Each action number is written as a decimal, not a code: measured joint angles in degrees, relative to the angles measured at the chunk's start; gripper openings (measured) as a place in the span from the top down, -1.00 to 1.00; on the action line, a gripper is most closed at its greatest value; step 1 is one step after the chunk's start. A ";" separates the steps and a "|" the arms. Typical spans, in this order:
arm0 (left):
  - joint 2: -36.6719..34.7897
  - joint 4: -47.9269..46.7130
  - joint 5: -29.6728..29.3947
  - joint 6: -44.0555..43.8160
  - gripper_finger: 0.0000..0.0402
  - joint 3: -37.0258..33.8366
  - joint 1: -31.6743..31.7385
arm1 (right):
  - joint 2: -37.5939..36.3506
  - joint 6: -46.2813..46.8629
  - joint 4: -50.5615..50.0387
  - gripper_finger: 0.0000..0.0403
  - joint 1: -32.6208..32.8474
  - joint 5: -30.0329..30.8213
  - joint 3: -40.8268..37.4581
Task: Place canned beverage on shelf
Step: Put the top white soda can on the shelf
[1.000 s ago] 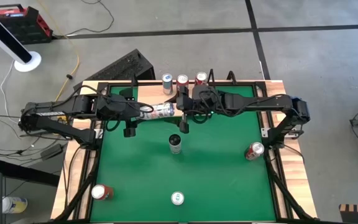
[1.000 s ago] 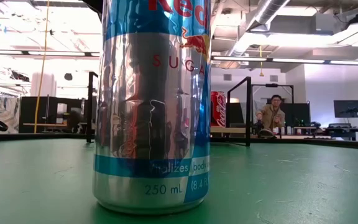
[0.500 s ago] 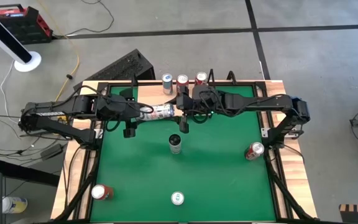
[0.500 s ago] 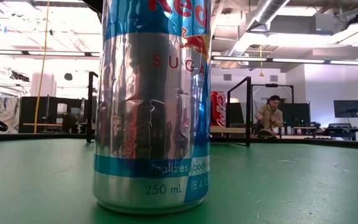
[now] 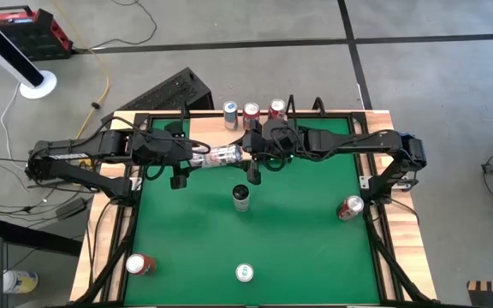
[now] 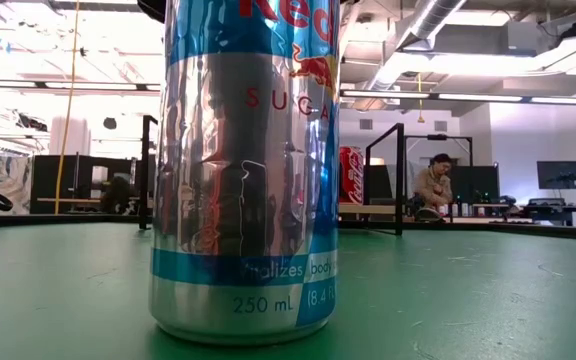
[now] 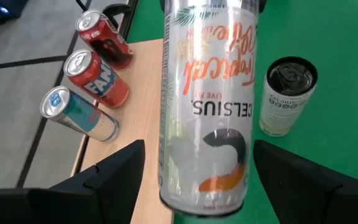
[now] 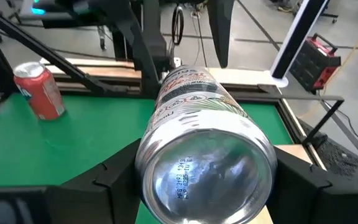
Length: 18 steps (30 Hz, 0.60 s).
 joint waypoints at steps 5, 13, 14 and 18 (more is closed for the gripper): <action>-1.34 -0.58 -0.43 -0.96 -0.42 1.15 0.06 | -0.28 1.29 -1.38 -0.41 -0.02 0.46 0.00; -13.38 4.89 -2.09 -5.23 -0.42 1.25 3.82 | -3.87 1.91 -1.73 -0.41 -0.20 3.50 0.04; -15.35 7.00 -2.08 -6.33 -0.42 0.63 4.33 | -4.49 1.89 -1.50 -0.41 -0.25 3.52 0.04; -23.48 18.28 -1.82 -11.04 -0.42 -5.94 5.60 | -6.98 1.47 0.58 -0.41 -0.89 3.47 0.04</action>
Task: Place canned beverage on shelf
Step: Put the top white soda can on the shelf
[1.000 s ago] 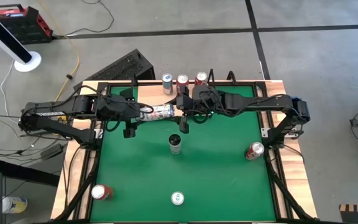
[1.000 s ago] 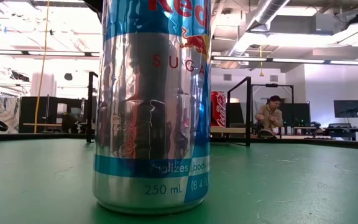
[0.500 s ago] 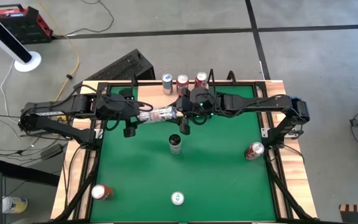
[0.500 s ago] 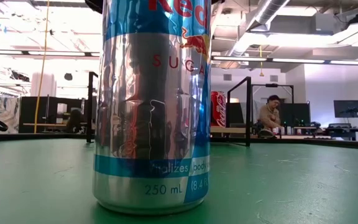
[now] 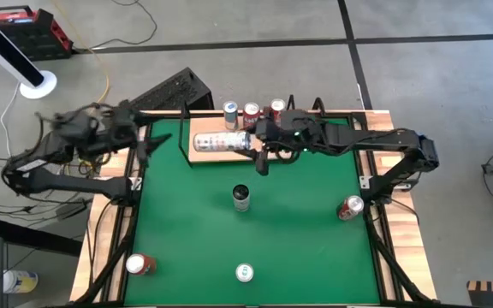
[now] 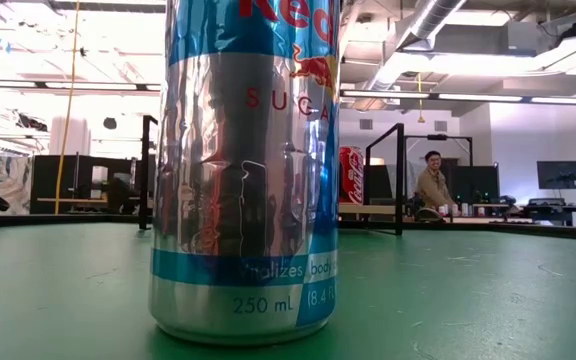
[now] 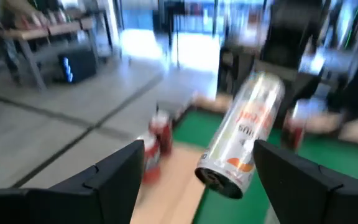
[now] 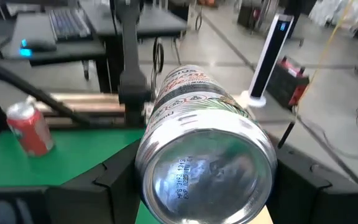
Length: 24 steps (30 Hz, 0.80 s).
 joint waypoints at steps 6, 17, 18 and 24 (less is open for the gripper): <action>-10.67 24.09 -2.09 -16.59 -0.42 -17.10 0.30 | -2.64 -0.19 5.94 -0.41 -1.00 -0.10 0.07; -12.11 57.59 -6.96 -50.93 -0.42 -36.98 0.28 | -2.54 -2.36 18.73 -0.41 -1.12 -0.58 0.11; -11.68 58.34 -6.74 -52.49 -0.42 -37.47 0.28 | -2.50 -2.42 18.52 -0.41 -1.12 -0.58 0.11; -8.48 59.41 -1.87 -55.66 -0.42 -37.62 0.28 | -2.43 -3.13 17.74 -0.41 -0.30 -1.83 0.11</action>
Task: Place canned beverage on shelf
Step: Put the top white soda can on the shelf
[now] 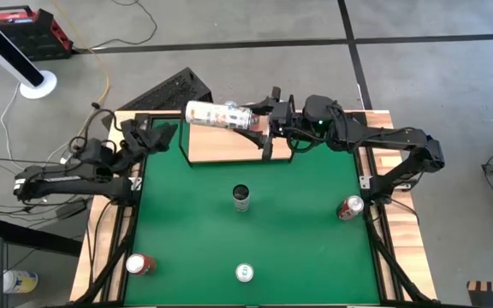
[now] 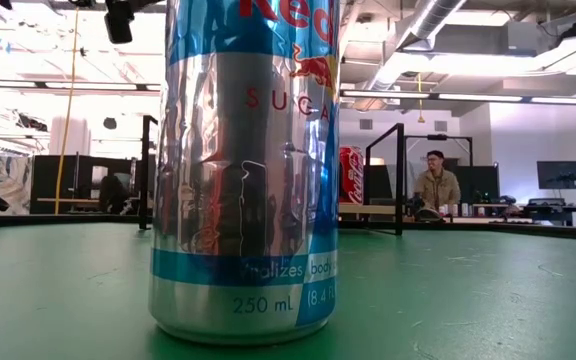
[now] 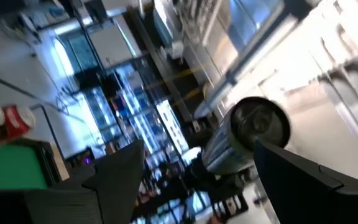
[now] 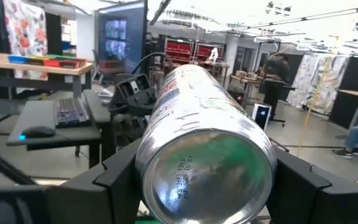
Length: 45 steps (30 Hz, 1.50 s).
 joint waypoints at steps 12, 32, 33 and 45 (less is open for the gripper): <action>5.58 8.40 19.86 -0.23 -0.42 -0.04 0.00 | 0.04 -0.12 -5.03 -0.41 3.65 -3.10 -0.02; 5.93 9.09 25.02 -0.01 -0.81 -0.04 -0.02 | 0.04 -0.10 -5.44 -0.41 5.70 -3.43 -0.02; 5.93 9.09 25.01 -0.34 -0.81 -0.04 -0.02 | 0.04 -0.10 -5.52 -0.41 5.70 -3.42 -0.02; 11.13 16.53 26.35 -2.37 -0.81 -0.04 -2.27 | 0.77 -0.08 -6.21 -0.41 5.67 -3.39 -0.02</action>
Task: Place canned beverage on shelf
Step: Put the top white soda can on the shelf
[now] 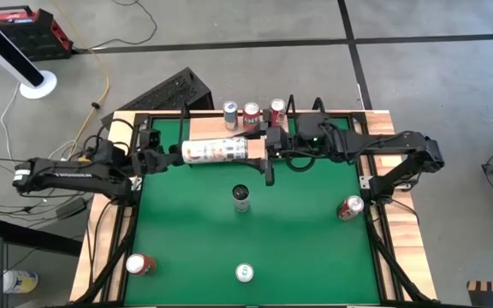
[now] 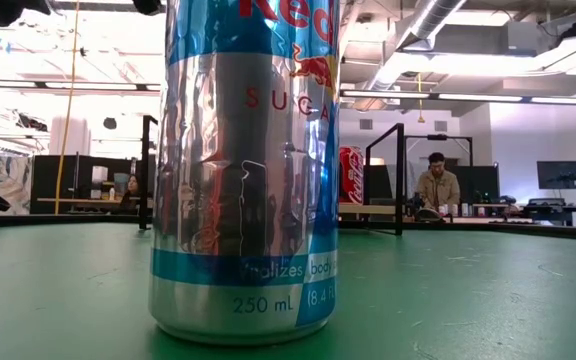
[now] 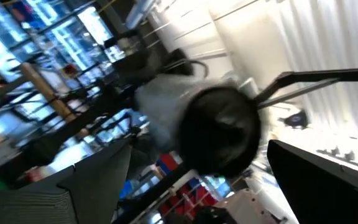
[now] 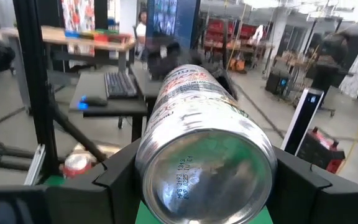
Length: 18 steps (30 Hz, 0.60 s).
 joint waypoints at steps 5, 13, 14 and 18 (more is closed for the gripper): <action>1.82 2.58 0.24 0.22 -0.81 0.03 -0.18 | 0.06 0.04 -0.78 -0.42 -0.01 -0.90 -0.09; 2.89 0.83 0.84 1.08 -0.81 0.07 -0.16 | 0.04 0.07 -4.21 -0.44 -0.47 -0.57 0.00; 3.08 0.01 0.33 1.40 -0.81 0.07 -0.16 | 0.04 0.10 -4.98 -0.44 -0.48 -0.12 0.02; 3.17 -5.54 -0.35 2.45 -0.81 0.07 -0.07 | 0.04 0.20 -8.46 -0.44 -0.39 1.60 0.02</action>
